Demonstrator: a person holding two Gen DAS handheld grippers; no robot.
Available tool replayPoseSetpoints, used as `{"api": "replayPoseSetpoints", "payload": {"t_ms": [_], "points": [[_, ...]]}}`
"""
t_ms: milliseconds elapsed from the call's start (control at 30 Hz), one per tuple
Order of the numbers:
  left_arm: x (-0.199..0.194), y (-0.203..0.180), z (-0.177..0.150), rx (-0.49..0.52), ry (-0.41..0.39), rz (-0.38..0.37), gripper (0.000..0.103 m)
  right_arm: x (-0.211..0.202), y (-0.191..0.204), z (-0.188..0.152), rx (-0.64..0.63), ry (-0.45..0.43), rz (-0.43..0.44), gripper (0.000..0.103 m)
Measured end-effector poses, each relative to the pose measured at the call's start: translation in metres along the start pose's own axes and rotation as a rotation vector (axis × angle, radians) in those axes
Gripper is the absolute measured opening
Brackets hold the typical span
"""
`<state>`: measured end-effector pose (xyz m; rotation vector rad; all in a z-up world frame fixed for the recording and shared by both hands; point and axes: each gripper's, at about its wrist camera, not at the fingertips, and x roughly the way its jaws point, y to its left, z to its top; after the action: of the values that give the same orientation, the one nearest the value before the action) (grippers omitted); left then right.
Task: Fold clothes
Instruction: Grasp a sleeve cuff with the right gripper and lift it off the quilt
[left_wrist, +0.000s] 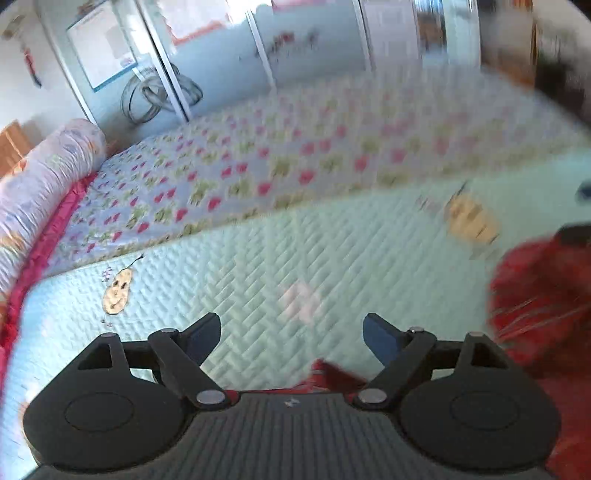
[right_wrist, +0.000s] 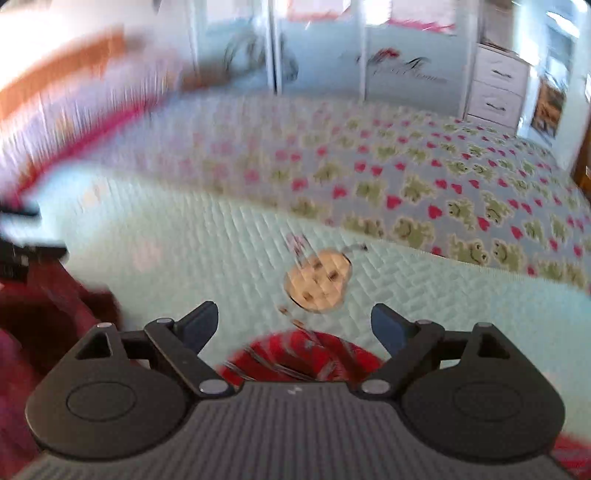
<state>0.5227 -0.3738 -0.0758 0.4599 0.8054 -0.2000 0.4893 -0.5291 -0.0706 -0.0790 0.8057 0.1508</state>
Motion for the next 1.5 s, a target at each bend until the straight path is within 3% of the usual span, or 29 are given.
{"api": "replayPoseSetpoints", "payload": {"t_ms": [67,133,167,267,367,433,467,500,567,700,867,967,1033,1067,1100,1167,1267,1333,1400,1467,1500], "points": [[0.022,-0.004,-0.004,0.010,0.049,0.044,0.087,0.023,0.007,-0.004,-0.085,0.059,-0.062,0.090],[0.042,-0.002,-0.012,-0.004,0.109,-0.004,0.087,0.043,0.013,-0.008,-0.139,0.091,-0.100,0.090],[0.053,-0.002,-0.015,-0.008,0.140,-0.023,0.087,0.052,0.015,-0.008,-0.148,0.101,-0.121,0.090],[0.089,-0.012,-0.026,0.018,0.262,0.018,0.087,0.076,0.015,-0.012,-0.138,0.140,-0.150,0.090],[0.093,-0.013,-0.040,0.015,0.290,-0.018,0.087,0.103,0.015,-0.022,-0.181,0.212,-0.174,0.089],[0.087,-0.011,-0.044,0.037,0.303,-0.087,0.075,0.106,0.014,-0.034,-0.184,0.228,-0.143,0.073],[0.082,-0.009,-0.047,0.044,0.310,-0.144,0.054,0.100,0.012,-0.041,-0.165,0.213,-0.084,0.042],[0.077,-0.009,-0.050,0.052,0.316,-0.196,0.033,0.093,0.013,-0.047,-0.154,0.200,-0.042,0.021],[0.060,-0.020,-0.065,0.113,0.309,-0.214,0.020,0.069,0.026,-0.061,-0.198,0.155,-0.038,0.014],[0.008,-0.031,-0.111,0.210,0.213,-0.173,0.014,0.000,0.057,-0.096,-0.280,0.019,-0.051,0.013],[-0.058,-0.025,-0.139,0.167,0.054,-0.068,0.014,-0.066,0.109,-0.152,-0.666,-0.135,-0.331,0.012],[-0.079,-0.030,-0.119,0.193,-0.100,0.065,0.014,-0.082,0.122,-0.167,-0.869,-0.228,-0.488,0.012],[-0.093,-0.030,-0.093,0.185,-0.209,0.151,0.014,-0.081,0.120,-0.156,-0.939,-0.290,-0.607,0.012],[-0.100,-0.028,-0.076,0.172,-0.269,0.205,0.013,-0.081,0.116,-0.145,-0.940,-0.316,-0.663,0.012],[-0.107,-0.027,-0.059,0.158,-0.330,0.260,0.000,-0.084,0.111,-0.128,-0.901,-0.332,-0.713,0.012],[-0.119,-0.024,-0.023,0.127,-0.444,0.359,0.000,-0.092,0.096,-0.091,-0.804,-0.369,-0.803,0.012],[-0.109,-0.012,0.033,0.058,-0.441,0.370,0.000,-0.092,0.073,-0.042,-0.706,-0.392,-0.903,0.012],[-0.091,-0.013,0.049,0.076,-0.398,0.375,0.000,-0.074,0.060,-0.021,-0.670,-0.338,-0.912,0.013],[-0.077,-0.012,0.045,0.048,-0.330,0.337,0.004,-0.040,0.042,-0.004,-0.594,-0.220,-0.860,0.020],[-0.061,-0.016,0.021,0.036,-0.229,0.250,0.008,-0.014,0.031,-0.001,-0.499,-0.097,-0.762,0.025],[-0.054,-0.018,0.009,0.036,-0.182,0.207,0.023,-0.019,0.029,-0.006,-0.418,-0.108,-0.716,0.029]]}}
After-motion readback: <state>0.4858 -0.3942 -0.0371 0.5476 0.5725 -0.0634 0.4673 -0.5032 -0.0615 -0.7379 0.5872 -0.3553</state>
